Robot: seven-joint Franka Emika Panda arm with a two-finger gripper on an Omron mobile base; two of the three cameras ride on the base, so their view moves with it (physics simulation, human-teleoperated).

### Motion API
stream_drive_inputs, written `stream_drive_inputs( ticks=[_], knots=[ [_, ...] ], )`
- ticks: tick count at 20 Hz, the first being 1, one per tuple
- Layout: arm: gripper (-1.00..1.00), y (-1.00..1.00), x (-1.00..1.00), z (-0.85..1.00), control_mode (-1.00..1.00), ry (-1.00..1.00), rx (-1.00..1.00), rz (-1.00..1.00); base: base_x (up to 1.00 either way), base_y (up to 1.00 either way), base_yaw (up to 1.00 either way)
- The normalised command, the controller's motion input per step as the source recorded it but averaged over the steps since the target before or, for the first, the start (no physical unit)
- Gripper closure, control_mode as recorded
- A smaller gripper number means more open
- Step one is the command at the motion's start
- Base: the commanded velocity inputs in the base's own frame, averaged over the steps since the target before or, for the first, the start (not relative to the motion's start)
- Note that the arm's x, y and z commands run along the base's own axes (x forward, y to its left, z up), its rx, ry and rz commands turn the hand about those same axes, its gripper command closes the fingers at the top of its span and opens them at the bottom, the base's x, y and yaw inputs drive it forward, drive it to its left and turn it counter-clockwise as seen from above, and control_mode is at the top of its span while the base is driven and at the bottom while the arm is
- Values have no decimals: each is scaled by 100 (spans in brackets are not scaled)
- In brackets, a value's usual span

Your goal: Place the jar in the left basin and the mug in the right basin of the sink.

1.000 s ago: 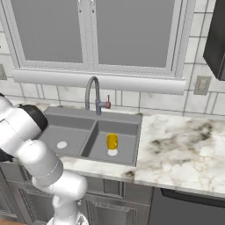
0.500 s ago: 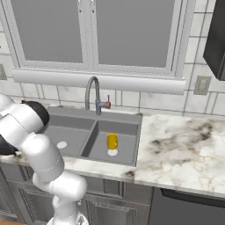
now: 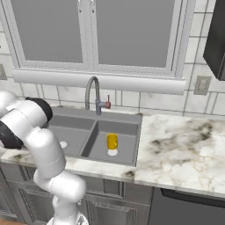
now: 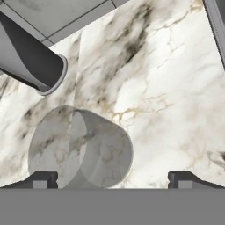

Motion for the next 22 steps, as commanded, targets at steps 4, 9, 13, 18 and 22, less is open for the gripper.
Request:
stream_drive_inputs(
  ticks=[4, 9, 13, 18, 22],
  knots=[
    [-100, 9, -1, -1, -100, 0, 0, 0, 0, 0, 0],
    [-100, 9, 0, 0, -100, 0, 1, 0, 0, 0, 0],
    [-100, 16, 0, -3, -100, 0, 1, 0, 0, 0, 0],
    [-100, 24, 0, -4, -100, 0, 0, 0, 0, 0, 0],
    [-100, 27, 0, 0, -100, 0, 0, 0, 0, 0, 0]
  ],
)
